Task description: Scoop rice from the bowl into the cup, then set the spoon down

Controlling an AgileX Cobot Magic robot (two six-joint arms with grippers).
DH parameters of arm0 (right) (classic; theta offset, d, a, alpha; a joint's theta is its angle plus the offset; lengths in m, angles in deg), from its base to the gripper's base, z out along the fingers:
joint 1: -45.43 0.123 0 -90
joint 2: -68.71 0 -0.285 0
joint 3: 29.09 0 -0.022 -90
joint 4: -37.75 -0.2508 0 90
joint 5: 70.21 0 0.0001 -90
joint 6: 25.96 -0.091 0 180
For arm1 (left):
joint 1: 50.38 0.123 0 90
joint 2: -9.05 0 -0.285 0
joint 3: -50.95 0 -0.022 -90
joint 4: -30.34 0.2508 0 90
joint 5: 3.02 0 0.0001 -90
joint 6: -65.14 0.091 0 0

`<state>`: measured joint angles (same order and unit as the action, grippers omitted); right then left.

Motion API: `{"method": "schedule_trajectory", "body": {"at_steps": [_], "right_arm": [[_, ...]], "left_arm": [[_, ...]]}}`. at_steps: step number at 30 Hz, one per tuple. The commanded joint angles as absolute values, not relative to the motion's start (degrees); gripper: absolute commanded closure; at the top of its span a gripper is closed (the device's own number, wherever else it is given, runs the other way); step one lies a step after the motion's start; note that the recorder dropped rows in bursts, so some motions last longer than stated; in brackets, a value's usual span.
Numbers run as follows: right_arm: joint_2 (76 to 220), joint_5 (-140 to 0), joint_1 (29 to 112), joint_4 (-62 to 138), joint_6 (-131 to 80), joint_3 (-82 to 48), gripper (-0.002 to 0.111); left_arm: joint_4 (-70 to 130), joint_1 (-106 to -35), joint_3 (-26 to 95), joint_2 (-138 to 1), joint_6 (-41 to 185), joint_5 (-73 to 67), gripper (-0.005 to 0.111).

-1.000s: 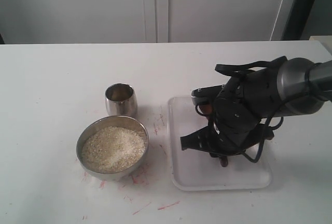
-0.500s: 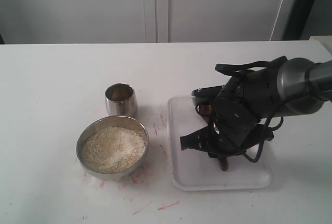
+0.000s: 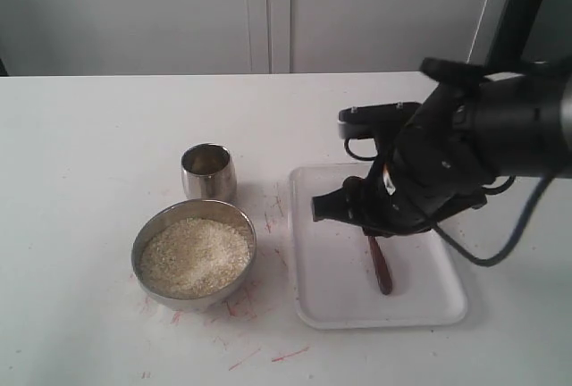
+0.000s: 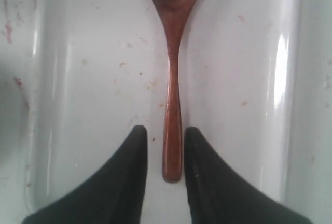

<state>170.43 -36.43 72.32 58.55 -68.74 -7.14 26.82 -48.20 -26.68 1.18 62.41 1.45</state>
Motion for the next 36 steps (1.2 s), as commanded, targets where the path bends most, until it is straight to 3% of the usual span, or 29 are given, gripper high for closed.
{"method": "schedule_trajectory", "body": {"at_steps": [1,23,28,36], "right_arm": [[161.54,-32.29,72.39,54.65,-61.77,-5.89,0.083],[97.87,-28.13,72.39,29.63,-32.30,15.89,0.083],[89.89,-33.74,72.39,28.12,-24.86,19.35,0.083],[89.48,-46.21,72.39,29.87,-20.21,23.69,0.083]], "left_arm": [[26.51,-48.43,-26.27,1.26,62.33,1.74,0.092],[26.51,-48.43,-26.27,1.26,62.33,1.74,0.092],[26.51,-48.43,-26.27,1.26,62.33,1.74,0.092],[26.51,-48.43,-26.27,1.26,62.33,1.74,0.092]]}}
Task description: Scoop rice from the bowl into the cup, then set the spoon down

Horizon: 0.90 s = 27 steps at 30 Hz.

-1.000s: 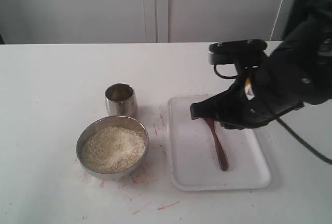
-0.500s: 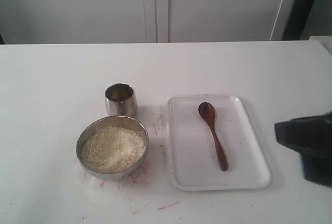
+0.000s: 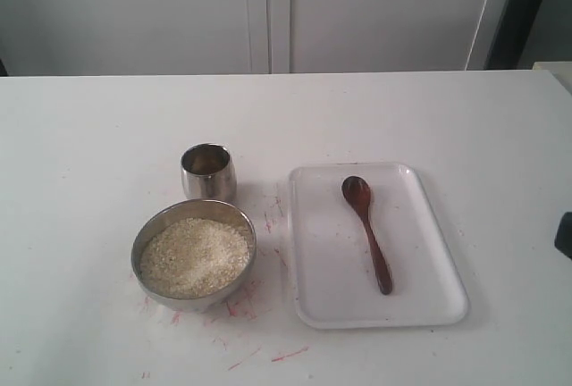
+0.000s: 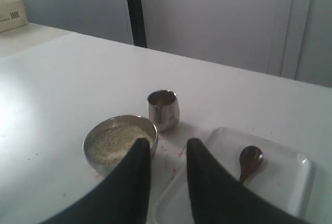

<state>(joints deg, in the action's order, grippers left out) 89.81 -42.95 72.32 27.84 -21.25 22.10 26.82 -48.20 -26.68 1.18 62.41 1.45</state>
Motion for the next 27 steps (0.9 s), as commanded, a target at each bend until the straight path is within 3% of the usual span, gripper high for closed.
{"method": "schedule_trajectory", "body": {"at_steps": [1,10,16,27], "right_arm": [[89.48,-46.21,72.39,30.12,-20.21,23.77,0.083],[87.43,-52.67,71.36,40.35,-20.21,25.67,0.083],[85.26,-60.66,60.55,37.28,-20.21,31.55,0.083],[82.62,-61.28,42.28,32.81,-18.49,37.74,0.083]], "left_arm": [[26.51,-48.43,-26.27,1.26,62.33,1.74,0.092],[26.51,-48.43,-26.27,1.26,62.33,1.74,0.092],[26.51,-48.43,-26.27,1.26,62.33,1.74,0.092],[26.51,-48.43,-26.27,1.26,62.33,1.74,0.092]]}}
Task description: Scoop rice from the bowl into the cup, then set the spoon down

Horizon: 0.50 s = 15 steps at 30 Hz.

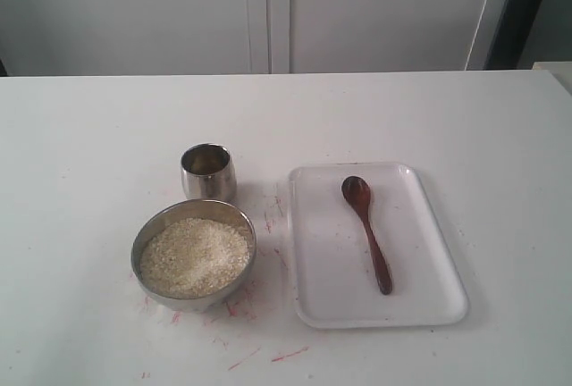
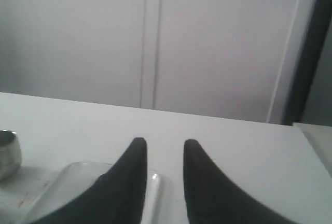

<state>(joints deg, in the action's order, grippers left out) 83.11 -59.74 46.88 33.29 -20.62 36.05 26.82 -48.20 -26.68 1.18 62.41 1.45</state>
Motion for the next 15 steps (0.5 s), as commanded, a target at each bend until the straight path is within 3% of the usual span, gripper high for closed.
{"method": "schedule_trajectory", "body": {"at_steps": [1,15], "right_arm": [[82.62,-61.70,41.17,32.81,-16.89,38.40,0.083],[76.50,-68.74,33.77,32.81,-13.31,48.13,0.083]], "left_arm": [[26.51,-48.43,-26.27,1.26,62.33,1.74,0.092],[26.51,-48.43,-26.27,1.26,62.33,1.74,0.092]]}}
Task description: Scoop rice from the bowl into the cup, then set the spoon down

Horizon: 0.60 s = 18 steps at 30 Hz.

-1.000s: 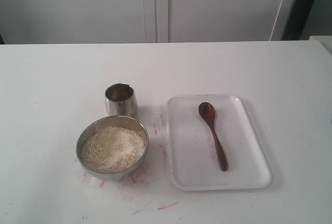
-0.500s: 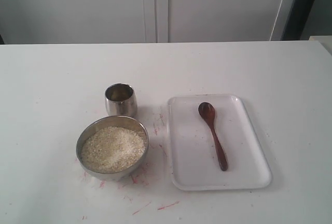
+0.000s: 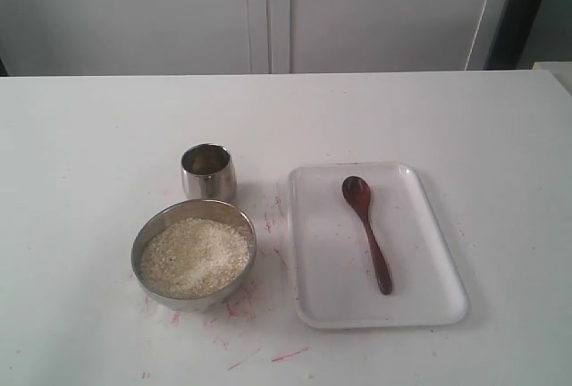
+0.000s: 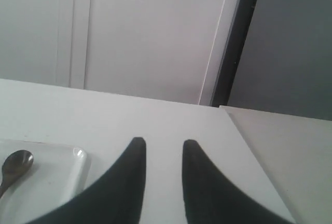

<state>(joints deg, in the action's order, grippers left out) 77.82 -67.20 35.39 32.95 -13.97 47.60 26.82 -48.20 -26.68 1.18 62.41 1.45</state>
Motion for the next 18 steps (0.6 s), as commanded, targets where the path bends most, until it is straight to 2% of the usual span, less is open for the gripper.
{"method": "schedule_trajectory", "body": {"at_steps": [1,8,18], "right_arm": [[76.50,-68.93,33.42,32.81,-13.31,48.13,0.083],[76.50,-68.93,29.93,32.81,-13.31,48.13,0.083],[76.50,-67.70,29.58,32.81,-13.31,48.13,0.083]], "left_arm": [[26.51,-48.43,-26.27,1.26,62.33,1.74,0.092],[26.51,-48.43,-26.27,1.26,62.33,1.74,0.092],[26.51,-48.43,-26.27,1.26,62.33,1.74,0.092]]}}
